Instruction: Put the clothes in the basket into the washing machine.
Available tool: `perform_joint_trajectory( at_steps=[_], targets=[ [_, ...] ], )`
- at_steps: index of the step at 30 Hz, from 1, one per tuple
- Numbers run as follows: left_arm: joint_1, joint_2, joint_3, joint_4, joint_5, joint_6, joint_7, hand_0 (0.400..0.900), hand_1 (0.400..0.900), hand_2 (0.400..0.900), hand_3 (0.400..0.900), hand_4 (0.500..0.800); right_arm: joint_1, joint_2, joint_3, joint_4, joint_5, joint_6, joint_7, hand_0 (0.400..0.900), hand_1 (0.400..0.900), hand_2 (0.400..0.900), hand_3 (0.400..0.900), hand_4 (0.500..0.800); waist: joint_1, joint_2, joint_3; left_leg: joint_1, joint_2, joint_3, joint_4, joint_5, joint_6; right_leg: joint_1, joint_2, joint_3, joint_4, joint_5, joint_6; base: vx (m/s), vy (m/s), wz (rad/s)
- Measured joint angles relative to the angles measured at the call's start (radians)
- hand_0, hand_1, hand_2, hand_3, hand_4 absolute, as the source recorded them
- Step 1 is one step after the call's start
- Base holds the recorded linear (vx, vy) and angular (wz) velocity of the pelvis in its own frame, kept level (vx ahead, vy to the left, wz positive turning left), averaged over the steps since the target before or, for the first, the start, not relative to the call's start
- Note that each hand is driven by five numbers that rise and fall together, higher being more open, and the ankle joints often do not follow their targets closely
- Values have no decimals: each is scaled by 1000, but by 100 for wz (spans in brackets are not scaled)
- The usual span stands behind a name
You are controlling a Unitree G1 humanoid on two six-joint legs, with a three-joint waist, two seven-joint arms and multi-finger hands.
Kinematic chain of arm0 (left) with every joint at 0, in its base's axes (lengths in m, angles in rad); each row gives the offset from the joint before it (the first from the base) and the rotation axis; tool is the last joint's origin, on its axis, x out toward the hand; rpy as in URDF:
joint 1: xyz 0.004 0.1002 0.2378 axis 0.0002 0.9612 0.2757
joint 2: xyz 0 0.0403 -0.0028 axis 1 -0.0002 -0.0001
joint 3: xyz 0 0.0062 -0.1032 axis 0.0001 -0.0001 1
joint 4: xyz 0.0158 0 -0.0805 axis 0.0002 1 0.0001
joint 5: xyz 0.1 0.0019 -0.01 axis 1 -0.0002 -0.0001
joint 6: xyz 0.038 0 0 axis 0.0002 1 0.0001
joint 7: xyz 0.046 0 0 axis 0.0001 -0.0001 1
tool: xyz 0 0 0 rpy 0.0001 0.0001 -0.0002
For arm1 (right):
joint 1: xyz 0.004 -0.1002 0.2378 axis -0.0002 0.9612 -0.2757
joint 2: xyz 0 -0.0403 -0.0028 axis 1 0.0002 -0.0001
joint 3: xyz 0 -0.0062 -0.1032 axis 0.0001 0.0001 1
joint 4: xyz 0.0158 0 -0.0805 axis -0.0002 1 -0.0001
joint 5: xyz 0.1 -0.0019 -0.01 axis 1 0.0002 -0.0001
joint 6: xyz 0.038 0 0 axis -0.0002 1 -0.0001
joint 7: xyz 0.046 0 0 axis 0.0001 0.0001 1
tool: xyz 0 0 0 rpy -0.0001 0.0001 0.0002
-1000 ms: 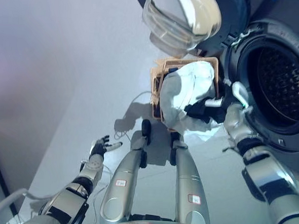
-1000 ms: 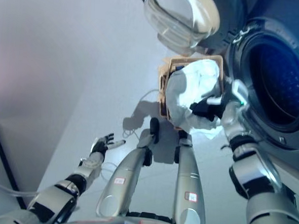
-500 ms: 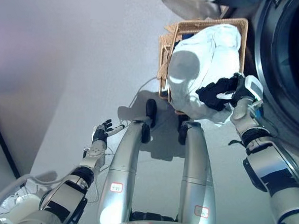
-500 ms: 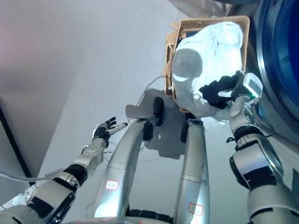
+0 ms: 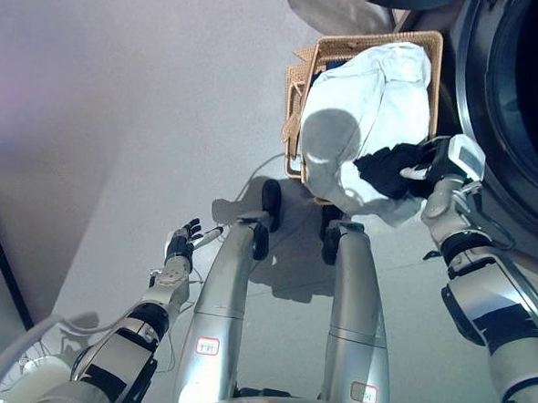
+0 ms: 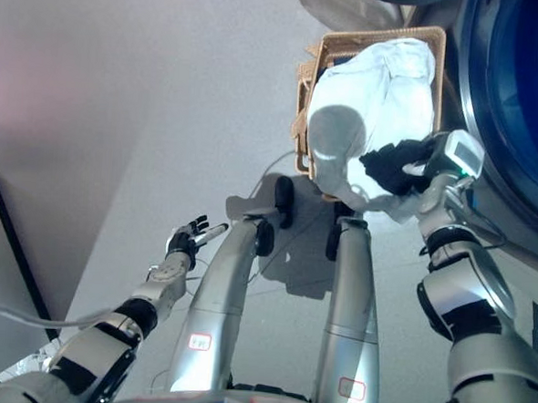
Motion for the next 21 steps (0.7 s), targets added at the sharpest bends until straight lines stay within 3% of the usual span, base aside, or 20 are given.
perform_joint_trajectory(
  at_steps=[5,9,14,21],
  targets=[
    [-1,-7,0,0,0,-1,7,900,900,900,900,800,32,1,-9,-48,3,2,-7,400,400,400,400,500,-6,0,-1,22,0,-5,20,-4,1,27,0,-5,14,3,4,-4,9,-11],
    [0,-9,10,-1,0,1,18,900,900,900,900,800,91,-44,-53,-224,63,7,-9,400,400,400,400,500,-21,-9,5,39,0,-6,20,-10,8,50,2,-8,5,6,-2,-1,27,-18],
    [19,-12,59,1,-5,1,23,900,900,900,900,800,211,-44,-254,-480,243,-81,-23,400,400,400,400,500,-60,-23,0,98,3,-11,-5,-22,8,120,5,-12,-42,2,2,14,9,-8],
    [43,-8,119,41,-51,24,21,900,900,900,900,800,232,43,-531,-463,738,-211,-39,400,400,400,400,500,-84,-52,-14,131,2,-6,-39,-25,16,152,19,6,-90,14,16,37,-11,-4]
  ],
)
